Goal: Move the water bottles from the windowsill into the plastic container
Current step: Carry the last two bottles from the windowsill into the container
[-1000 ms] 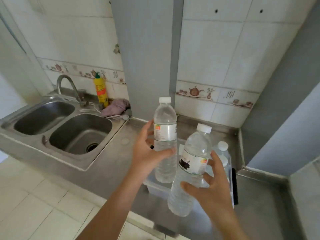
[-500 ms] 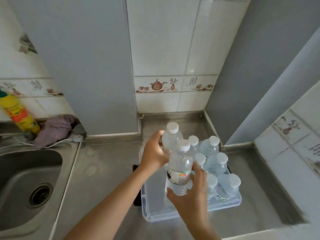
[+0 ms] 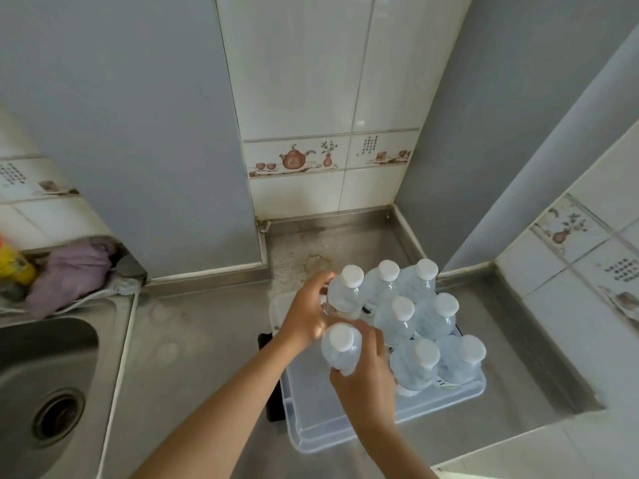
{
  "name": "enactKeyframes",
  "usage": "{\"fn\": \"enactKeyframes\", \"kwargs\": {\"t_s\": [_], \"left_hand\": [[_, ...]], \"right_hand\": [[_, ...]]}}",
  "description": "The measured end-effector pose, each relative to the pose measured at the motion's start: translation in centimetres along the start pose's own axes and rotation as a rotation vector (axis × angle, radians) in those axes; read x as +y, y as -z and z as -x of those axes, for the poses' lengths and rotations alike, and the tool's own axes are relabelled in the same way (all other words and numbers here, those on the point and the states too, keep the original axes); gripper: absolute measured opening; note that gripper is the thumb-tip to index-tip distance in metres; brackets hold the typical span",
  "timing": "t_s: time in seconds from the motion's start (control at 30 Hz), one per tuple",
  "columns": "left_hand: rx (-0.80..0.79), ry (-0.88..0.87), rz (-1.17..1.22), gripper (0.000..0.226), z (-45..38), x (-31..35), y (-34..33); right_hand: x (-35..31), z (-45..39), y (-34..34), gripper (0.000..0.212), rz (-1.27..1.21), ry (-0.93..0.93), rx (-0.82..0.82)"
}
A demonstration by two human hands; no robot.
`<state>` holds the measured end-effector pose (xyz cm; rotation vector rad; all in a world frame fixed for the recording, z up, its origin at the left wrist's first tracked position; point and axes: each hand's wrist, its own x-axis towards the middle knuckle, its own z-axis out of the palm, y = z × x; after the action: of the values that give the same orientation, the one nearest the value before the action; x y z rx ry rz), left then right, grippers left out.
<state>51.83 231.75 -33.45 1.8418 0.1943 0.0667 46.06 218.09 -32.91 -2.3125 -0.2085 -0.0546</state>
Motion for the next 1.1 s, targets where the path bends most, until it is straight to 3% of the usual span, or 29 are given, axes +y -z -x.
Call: {"fn": "enactKeyframes", "kwargs": {"t_s": [0.17,0.3,0.6,0.73,0.9,1.0,1.1], "left_hand": [[-0.048,0.013,-0.090,0.065,-0.2,-0.2,-0.1],[-0.107,-0.055,-0.209,0.063,-0.3,-0.4,0.8],[-0.250,0.131,-0.070,0.103,3.4,-0.6,3.0],[-0.307,0.242,-0.119,0.141,4.1,-0.8,1.0],[-0.172,0.287,-0.054,0.147,4.7,-2.5,-3.5],[-0.077,0.320,0.089,0.143,3.9,-3.3,-4.4],[-0.066,0.288,0.033,0.147,3.5,-4.1,-4.7]], "right_hand": [[0.4,0.1,-0.4,0.067,0.085,-0.008,0.042],[0.1,0.7,-0.1,0.072,0.029,0.003,0.122],[-0.9,1.1,1.8,0.087,-0.047,0.106,0.149],[-1.2,0.7,3.1,0.086,0.099,0.230,0.183],[-1.8,-1.0,4.5,0.086,0.392,0.377,0.043],[-1.8,-1.7,5.0,0.079,0.444,0.432,0.027],[-1.3,-2.1,5.4,0.077,0.451,0.474,0.042]]}}
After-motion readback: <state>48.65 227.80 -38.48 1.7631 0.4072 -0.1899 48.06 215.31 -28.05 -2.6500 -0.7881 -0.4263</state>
